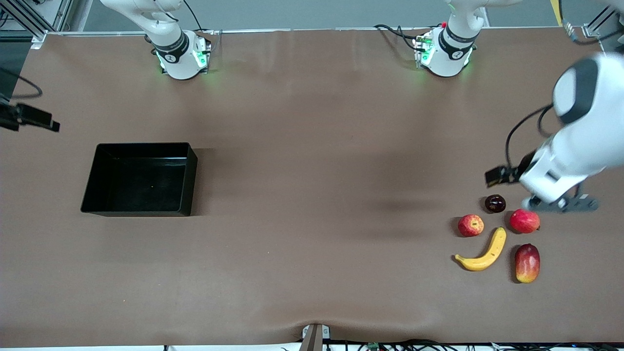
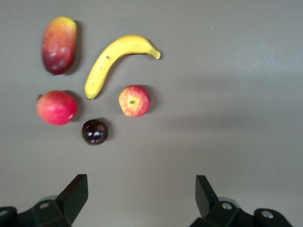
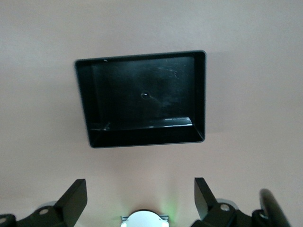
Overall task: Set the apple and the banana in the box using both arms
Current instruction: 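Reach the left gripper down over the red-yellow apple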
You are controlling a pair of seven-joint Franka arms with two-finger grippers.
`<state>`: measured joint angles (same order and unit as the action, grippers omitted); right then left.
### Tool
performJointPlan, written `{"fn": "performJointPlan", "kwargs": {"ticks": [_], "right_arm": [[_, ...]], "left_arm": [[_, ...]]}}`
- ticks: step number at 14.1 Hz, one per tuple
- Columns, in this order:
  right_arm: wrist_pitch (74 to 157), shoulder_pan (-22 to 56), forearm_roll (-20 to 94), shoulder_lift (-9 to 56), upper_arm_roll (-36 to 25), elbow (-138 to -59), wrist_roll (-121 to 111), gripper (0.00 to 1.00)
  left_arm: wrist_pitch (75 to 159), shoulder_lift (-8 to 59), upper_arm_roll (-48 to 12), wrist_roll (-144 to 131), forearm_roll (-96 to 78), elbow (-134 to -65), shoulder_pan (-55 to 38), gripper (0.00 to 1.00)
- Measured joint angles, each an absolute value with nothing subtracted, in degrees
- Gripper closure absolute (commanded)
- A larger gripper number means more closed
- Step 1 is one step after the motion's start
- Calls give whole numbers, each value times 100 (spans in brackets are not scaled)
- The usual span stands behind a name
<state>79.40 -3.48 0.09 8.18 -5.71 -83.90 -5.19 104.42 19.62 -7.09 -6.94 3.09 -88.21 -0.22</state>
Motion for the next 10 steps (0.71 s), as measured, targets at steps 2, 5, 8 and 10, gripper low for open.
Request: {"fn": "performJointPlan", "kwargs": {"ticks": [2,5,8,10], "right_arm": [[8072,-485,-257,1216,-580,-8390,-552,0],[8514,-784,-361,1572,-591,-8392,-992,0],[8638,-1253,-96,1946,-597,-8486,-1111,0],[8941,-1608,268,2175,-599,-8691,-1410,0]], "left_arm": [[10865,2379,-706,-699,309,-8879,-18,0],[11699,2829,-660,-706,309,-9093,19,0],[12921,3019,-622,-706,309,-9765,131,0],[13432,3119,-604,-706,309,-10097,206,0]]}}
